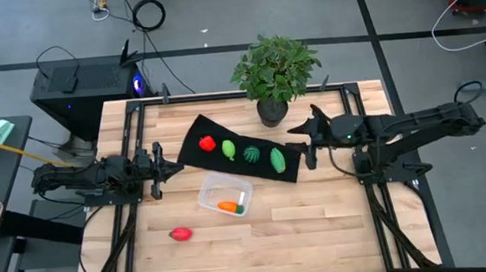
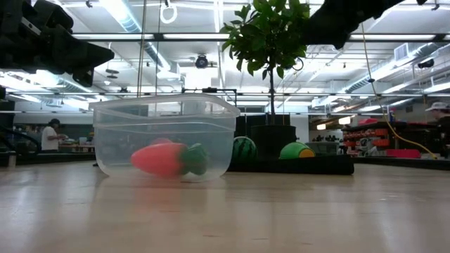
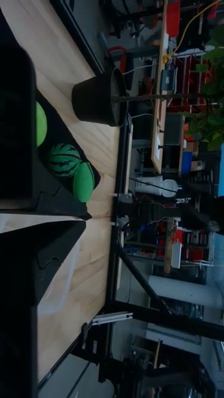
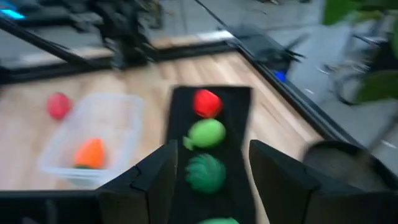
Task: Pick and placing Produce into tupperware
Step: Put the green corn into the transparent bin
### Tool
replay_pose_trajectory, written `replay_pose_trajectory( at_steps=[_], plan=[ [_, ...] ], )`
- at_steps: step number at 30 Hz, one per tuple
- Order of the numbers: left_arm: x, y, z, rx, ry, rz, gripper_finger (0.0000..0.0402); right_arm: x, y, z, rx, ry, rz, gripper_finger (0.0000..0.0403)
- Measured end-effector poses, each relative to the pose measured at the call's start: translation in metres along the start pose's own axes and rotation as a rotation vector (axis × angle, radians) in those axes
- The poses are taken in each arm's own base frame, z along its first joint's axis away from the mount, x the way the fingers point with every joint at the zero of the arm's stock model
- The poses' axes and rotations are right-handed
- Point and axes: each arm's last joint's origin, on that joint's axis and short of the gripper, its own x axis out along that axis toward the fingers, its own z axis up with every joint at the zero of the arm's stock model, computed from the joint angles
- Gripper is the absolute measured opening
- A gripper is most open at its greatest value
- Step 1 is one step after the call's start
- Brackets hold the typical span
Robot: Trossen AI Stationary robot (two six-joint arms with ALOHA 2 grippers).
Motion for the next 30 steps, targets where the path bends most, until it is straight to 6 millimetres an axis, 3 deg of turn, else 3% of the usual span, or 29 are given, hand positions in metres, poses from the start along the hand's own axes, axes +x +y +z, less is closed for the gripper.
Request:
replay_pose_trajectory(
  at_steps=[10,17,21,26,30],
  plan=[
    [0.000,0.000,0.000,-0.003,0.000,0.000,0.0038,0.025,0.006,0.016,0.118,0.354,-0.314,0.0206],
    [0.000,0.000,0.000,-0.003,0.000,0.000,0.0030,0.061,0.020,0.020,0.284,0.477,-0.376,0.0206],
    [0.000,0.000,0.000,-0.002,0.000,0.000,0.0034,0.075,0.026,0.017,0.285,0.546,-0.329,0.0206],
    [0.000,0.000,0.000,-0.001,0.000,0.000,0.0040,0.083,0.029,0.012,0.280,0.571,-0.317,0.0206],
    [0.000,0.000,0.000,-0.003,0.000,0.000,0.0037,0.084,0.026,0.012,0.384,0.577,-0.321,0.0210]
  ],
)
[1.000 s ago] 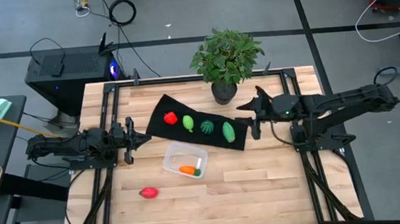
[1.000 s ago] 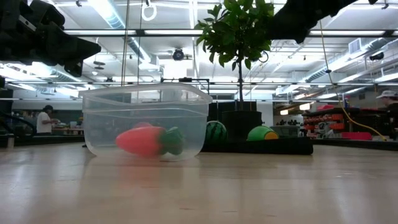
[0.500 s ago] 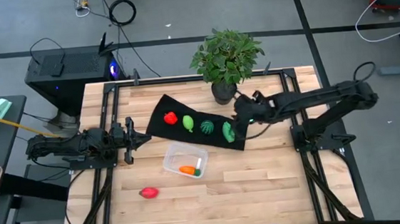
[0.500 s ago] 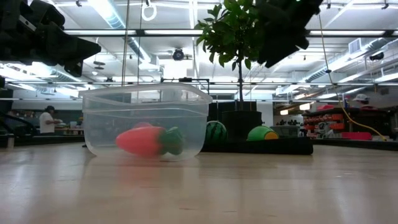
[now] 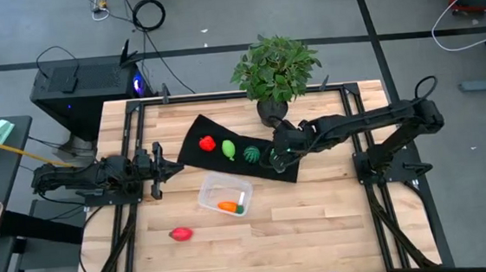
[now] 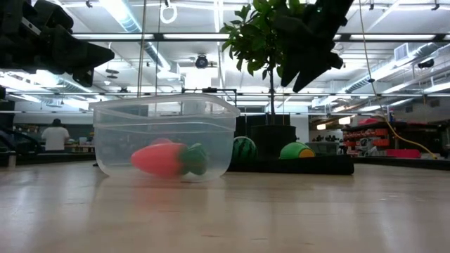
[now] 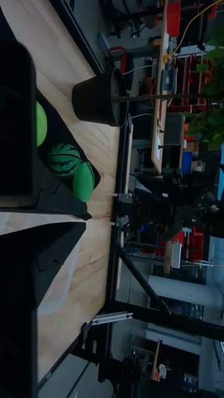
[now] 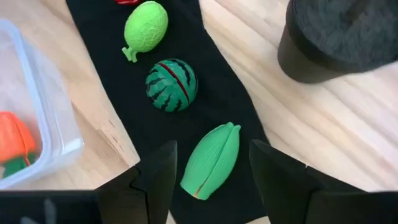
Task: Pick and placing Produce into tupperware
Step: Put the green corn into the transparent bin
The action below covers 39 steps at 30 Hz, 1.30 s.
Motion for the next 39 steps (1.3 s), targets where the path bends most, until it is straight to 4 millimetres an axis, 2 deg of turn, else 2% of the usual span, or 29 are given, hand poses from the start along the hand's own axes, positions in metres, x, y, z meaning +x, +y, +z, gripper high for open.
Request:
replay_pose_trajectory(
  at_steps=[5,13,20,33,39],
  plan=[
    [0.000,0.000,0.000,0.000,0.000,0.000,0.0036,0.005,0.004,-0.003,-0.025,0.012,-0.012,0.0245],
    [0.000,0.000,0.000,0.000,-0.001,0.000,0.0042,0.045,0.015,-0.014,-0.065,0.120,-0.085,0.0297],
    [0.000,0.000,0.000,-0.001,-0.001,0.000,0.0035,0.062,0.018,-0.019,-0.010,0.162,-0.128,0.0302],
    [0.000,0.000,0.000,-0.001,-0.003,0.000,0.0040,0.068,0.018,-0.020,0.063,0.166,-0.150,0.0313],
    [0.000,0.000,0.000,-0.002,-0.003,0.000,0.0039,0.080,0.021,-0.024,0.057,0.183,-0.167,0.0314]
  ],
)
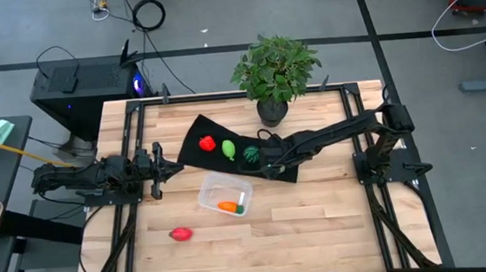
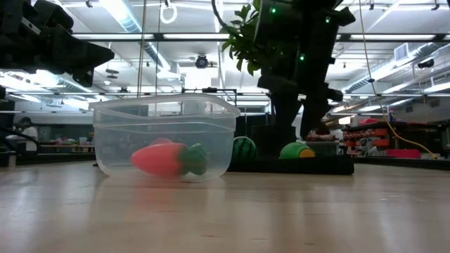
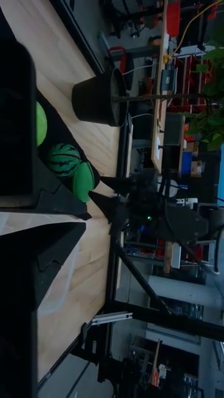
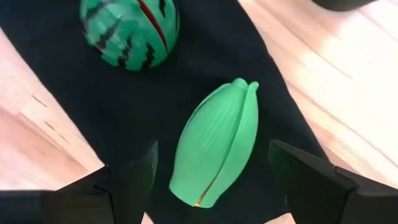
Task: Pick and placing Produce into tupperware
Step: Put the green corn into the transparent bin
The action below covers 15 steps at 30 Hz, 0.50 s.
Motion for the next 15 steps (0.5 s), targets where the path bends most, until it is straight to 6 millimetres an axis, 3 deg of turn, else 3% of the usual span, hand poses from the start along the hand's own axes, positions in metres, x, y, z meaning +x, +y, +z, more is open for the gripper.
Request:
replay_pose_trajectory(
  at_steps=[15],
  plan=[
    [0.000,0.000,0.000,0.000,-0.001,0.000,0.0040,0.031,0.005,-0.001,0.002,0.070,-0.031,0.0314]
  ],
)
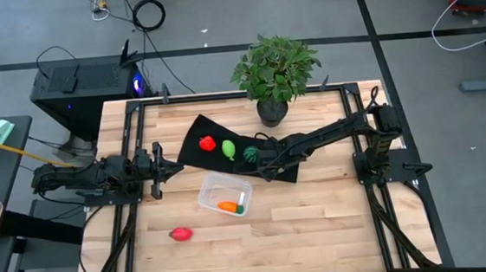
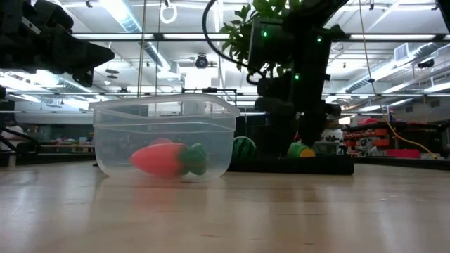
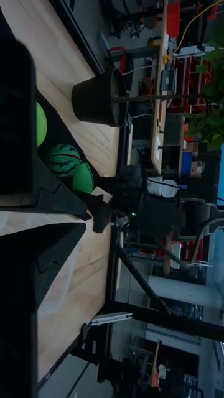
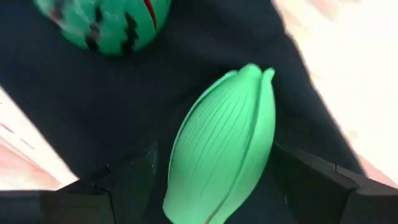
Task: Pick and placing Produce into tupperware
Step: Put the green corn into the transparent bin
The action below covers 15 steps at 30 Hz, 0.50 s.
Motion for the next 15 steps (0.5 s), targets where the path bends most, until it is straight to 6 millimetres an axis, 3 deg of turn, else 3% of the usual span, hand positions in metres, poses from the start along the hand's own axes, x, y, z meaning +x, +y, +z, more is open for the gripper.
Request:
replay_pose_trajectory(
  at_steps=[8,15],
  plan=[
    [0.000,0.000,0.000,0.000,-0.001,0.000,0.0048,0.018,0.001,0.001,0.004,0.043,-0.025,0.0314],
    [0.000,0.000,0.000,0.000,0.000,0.000,0.0041,0.020,0.004,0.002,-0.011,0.030,-0.003,0.0313]
  ],
)
